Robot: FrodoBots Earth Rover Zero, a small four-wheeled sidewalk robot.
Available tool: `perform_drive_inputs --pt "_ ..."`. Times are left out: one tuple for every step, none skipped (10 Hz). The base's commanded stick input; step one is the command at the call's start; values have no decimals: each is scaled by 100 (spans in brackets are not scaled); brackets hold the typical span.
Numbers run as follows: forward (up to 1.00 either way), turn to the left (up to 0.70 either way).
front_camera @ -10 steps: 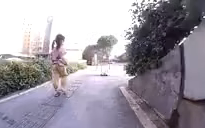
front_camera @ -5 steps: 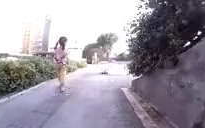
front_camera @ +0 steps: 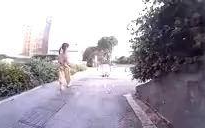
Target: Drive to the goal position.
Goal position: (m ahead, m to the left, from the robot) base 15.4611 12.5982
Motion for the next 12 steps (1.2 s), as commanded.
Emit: perform_drive_inputs --pt "45 0" --pt "45 0" --pt "45 0" --pt "45 0" --pt "45 0" --pt "45 0" --pt "45 0" --pt "45 0" --pt "45 0" --pt "45 0" --pt "45 0" --pt "45 0"
